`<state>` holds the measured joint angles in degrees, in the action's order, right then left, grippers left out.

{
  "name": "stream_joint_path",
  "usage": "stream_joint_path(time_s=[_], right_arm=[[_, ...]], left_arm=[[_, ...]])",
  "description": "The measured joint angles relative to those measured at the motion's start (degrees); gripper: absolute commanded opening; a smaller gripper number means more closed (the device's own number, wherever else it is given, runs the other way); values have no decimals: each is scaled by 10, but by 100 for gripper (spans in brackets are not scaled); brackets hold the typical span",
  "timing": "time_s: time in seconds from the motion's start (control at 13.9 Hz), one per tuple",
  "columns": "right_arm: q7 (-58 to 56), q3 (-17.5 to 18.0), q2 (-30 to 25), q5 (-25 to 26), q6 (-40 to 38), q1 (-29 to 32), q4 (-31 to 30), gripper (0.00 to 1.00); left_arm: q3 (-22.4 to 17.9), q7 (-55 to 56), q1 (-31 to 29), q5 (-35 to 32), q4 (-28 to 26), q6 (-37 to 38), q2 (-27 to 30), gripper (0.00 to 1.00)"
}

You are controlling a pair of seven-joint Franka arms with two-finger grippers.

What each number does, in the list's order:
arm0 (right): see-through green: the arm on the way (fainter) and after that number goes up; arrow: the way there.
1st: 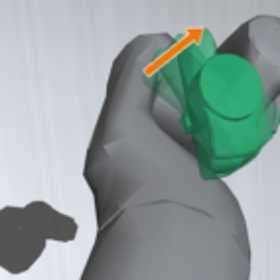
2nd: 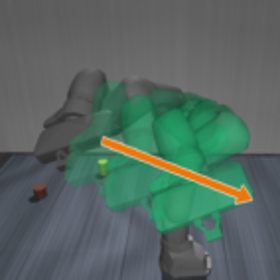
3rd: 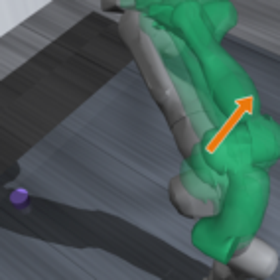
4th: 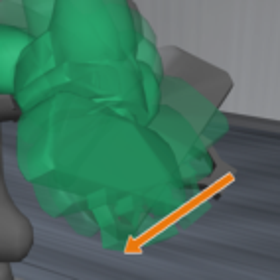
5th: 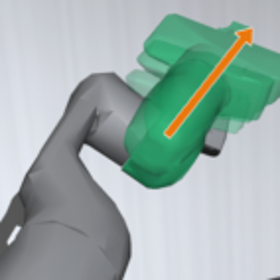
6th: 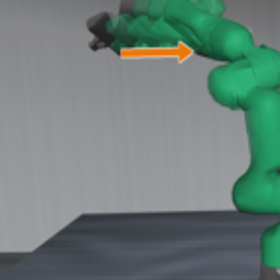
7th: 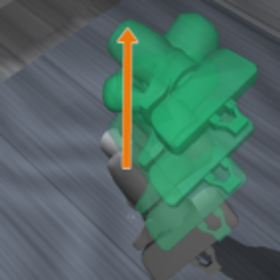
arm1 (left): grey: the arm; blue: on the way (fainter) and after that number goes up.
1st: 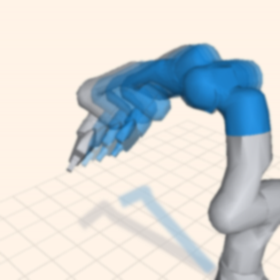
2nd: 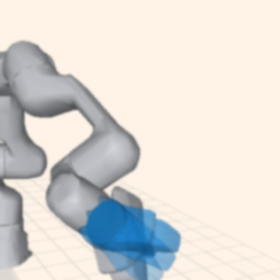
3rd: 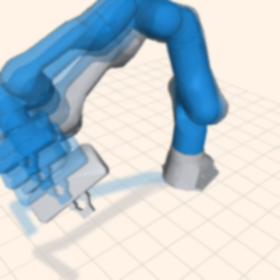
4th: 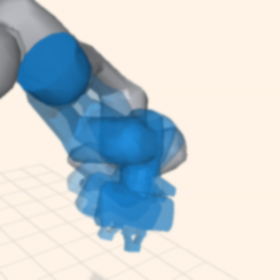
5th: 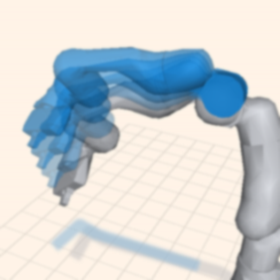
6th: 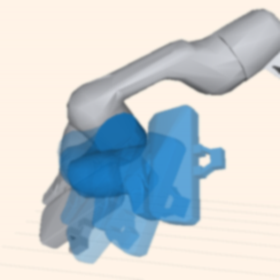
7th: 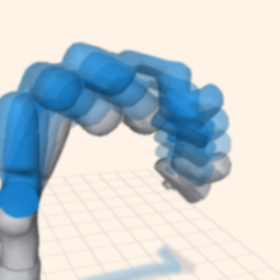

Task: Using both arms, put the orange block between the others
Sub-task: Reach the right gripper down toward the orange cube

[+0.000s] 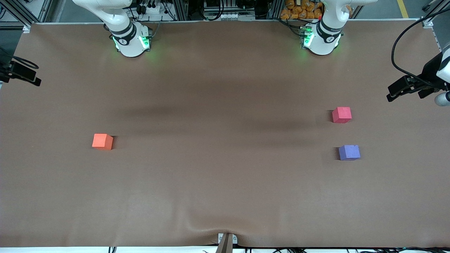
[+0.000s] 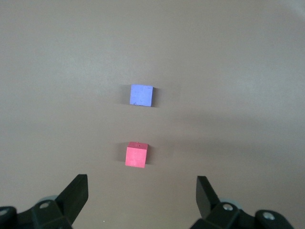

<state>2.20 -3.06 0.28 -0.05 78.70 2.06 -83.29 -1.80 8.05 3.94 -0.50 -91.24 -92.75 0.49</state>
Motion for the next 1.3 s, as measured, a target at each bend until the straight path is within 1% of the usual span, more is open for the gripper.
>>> stream_joint_path(time_s=[0.29,0.87,1.08,1.3], right_arm=[[-15,1,-6,0,15,0,1,100],[-19,3,-3,0,15,0,-4,100],[-19,4,22,0,32,-1,-19,100],[-19,5,81,4,77,-4,-31,100]], left_arm=[[-1,0,-1,0,0,0,0,100],[-2,0,-4,0,0,1,-3,100],[-3,0,-5,0,0,1,-7,100],[-4,0,-5,0,0,4,-7,100]])
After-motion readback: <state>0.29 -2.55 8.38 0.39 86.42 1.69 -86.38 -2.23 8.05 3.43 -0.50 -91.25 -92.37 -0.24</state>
